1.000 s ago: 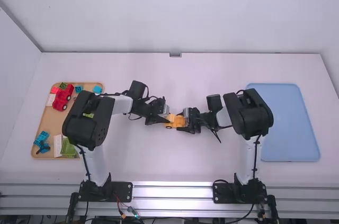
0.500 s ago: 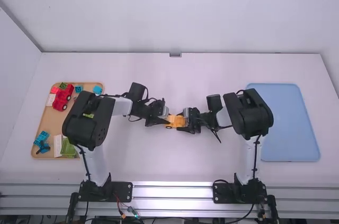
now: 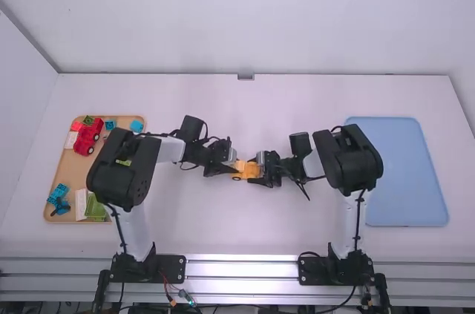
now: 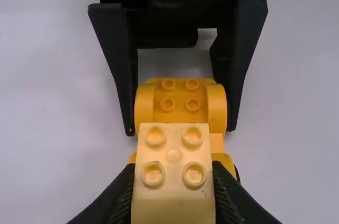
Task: Assemble lego blocks to make yellow taxi
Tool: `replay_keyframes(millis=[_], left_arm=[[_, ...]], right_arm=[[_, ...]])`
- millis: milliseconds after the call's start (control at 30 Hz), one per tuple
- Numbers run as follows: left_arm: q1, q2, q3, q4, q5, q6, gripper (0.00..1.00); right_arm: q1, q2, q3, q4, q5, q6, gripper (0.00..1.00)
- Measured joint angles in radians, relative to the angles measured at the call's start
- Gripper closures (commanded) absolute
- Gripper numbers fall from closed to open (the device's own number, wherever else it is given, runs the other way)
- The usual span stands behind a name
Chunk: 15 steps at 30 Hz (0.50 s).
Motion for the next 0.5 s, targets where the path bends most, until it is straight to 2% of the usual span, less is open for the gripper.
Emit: replay_keyframes(millis=[100, 300, 400, 500], left_arm=[[0.0, -0.002, 0.0, -0.006, -0.002, 0.0, 0.71], [0.0, -0.002, 0.0, -0.015, 0.003, 0.0, 0.72], [0.0, -0.002, 0.0, -0.015, 0.005, -0.001, 0.65], [0.0, -0.002, 0.0, -0.016, 0.006, -0.003, 0.64]], right_arm=[[0.0, 0.0, 0.0, 0.0, 0.001, 0.001, 0.4], [0.0, 0.0, 0.0, 0.0, 0.0, 0.002, 0.4], [0.0, 0.0, 0.0, 0.0, 0.001, 0.002, 0.4], [0.0, 0.0, 0.0, 0.0, 0.0, 0.001, 0.4]])
